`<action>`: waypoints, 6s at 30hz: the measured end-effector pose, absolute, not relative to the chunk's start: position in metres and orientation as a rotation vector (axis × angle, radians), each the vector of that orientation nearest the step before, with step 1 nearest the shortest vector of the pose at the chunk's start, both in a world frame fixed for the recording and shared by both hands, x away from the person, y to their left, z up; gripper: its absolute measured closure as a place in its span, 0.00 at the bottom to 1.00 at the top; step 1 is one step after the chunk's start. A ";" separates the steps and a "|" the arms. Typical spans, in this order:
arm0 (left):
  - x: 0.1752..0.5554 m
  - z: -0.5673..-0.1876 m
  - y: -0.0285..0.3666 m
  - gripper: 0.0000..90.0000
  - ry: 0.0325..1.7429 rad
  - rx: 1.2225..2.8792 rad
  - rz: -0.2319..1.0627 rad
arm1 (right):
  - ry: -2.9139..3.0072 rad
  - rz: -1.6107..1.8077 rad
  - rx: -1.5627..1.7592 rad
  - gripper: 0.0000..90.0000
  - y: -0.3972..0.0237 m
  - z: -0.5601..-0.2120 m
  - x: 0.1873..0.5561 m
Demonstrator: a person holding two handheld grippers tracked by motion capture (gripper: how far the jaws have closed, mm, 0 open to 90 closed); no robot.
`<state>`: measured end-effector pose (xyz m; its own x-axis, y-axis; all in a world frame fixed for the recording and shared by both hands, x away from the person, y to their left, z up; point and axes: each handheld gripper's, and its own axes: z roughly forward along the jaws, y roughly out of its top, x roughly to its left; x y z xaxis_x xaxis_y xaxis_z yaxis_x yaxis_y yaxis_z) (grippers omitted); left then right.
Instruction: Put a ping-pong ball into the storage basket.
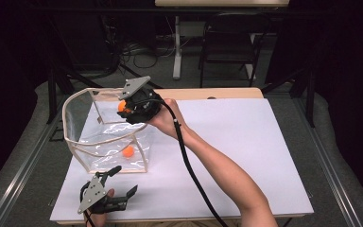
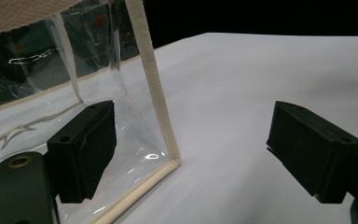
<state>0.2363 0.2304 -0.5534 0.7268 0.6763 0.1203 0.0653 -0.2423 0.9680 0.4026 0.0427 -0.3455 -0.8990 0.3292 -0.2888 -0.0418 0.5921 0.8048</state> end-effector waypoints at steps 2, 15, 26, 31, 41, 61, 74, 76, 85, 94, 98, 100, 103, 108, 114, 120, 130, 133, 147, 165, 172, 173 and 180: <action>0.236 -0.553 0.230 0.17 0.593 1.740 0.639 | 2.419 1.232 0.227 0.57 0.044 -0.347 0.403; 0.236 -0.553 0.231 0.17 0.594 1.736 0.640 | 2.456 1.211 0.222 0.57 0.054 -0.354 0.403; 0.236 -0.553 0.231 0.17 0.594 1.736 0.640 | 2.479 1.192 0.227 0.57 0.059 -0.358 0.404; 0.236 -0.553 0.231 0.17 0.595 1.735 0.639 | 2.484 1.193 0.235 0.57 0.062 -0.361 0.404; 0.236 -0.553 0.232 0.17 0.596 1.735 0.639 | 2.503 1.183 0.245 0.56 0.065 -0.366 0.405; 0.235 -0.553 0.232 0.17 0.593 1.733 0.646 | 2.526 1.152 0.266 0.56 0.073 -0.374 0.408; 0.235 -0.553 0.232 0.17 0.594 1.733 0.645 | 2.528 1.163 0.318 0.31 0.073 -0.376 0.410; 0.235 -0.553 0.232 0.17 0.595 1.733 0.646 | 2.515 1.182 0.345 0.24 0.069 -0.375 0.411; 0.237 -0.553 0.230 0.17 0.594 1.740 0.642 | 2.502 1.283 0.370 0.11 0.048 -0.364 0.411; 0.237 -0.554 0.231 0.17 0.604 1.737 0.645 | 2.509 1.315 0.359 0.06 0.032 -0.358 0.409; 0.236 -0.553 0.230 0.17 0.598 1.739 0.647 | 2.501 1.314 0.370 0.05 0.023 -0.358 0.407; 0.236 -0.553 0.229 0.17 0.597 1.739 0.644 | 2.496 1.312 0.378 0.04 0.019 -0.359 0.406; 0.236 -0.553 0.229 0.17 0.598 1.740 0.647 | 2.492 1.302 0.382 0.03 0.013 -0.359 0.404; 0.235 -0.553 0.229 0.17 0.601 1.740 0.649 | 2.479 1.316 0.390 0.02 0.001 -0.358 0.402; 0.234 -0.554 0.230 0.17 0.603 1.739 0.649 | 2.470 1.318 0.415 0.01 -0.017 -0.362 0.400; 0.234 -0.553 0.229 0.17 0.598 1.741 0.651 | 2.464 1.313 0.442 0.01 -0.032 -0.370 0.399; 0.235 -0.553 0.228 0.17 0.597 1.743 0.650 | 2.456 1.301 0.452 0.00 -0.050 -0.380 0.391; 0.235 -0.553 0.228 0.17 0.595 1.743 0.652 | 2.456 1.296 0.459 0.00 -0.055 -0.385 0.389; 0.235 -0.553 0.227 0.17 0.596 1.742 0.649 | 2.463 1.244 0.491 0.00 -0.080 -0.406 0.379; 0.235 -0.553 0.227 0.17 0.597 1.743 0.651 | 2.475 1.187 0.540 0.00 -0.110 -0.434 0.368; 0.234 -0.553 0.227 0.17 0.595 1.744 0.653 | 2.463 1.194 0.556 0.00 -0.121 -0.440 0.362; 0.234 -0.553 0.227 0.17 0.598 1.742 0.650 | 2.461 1.191 0.560 0.00 -0.123 -0.441 0.361; 0.235 -0.553 0.226 0.17 0.592 1.747 0.648 | 2.468 1.161 0.575 0.00 -0.133 -0.450 0.355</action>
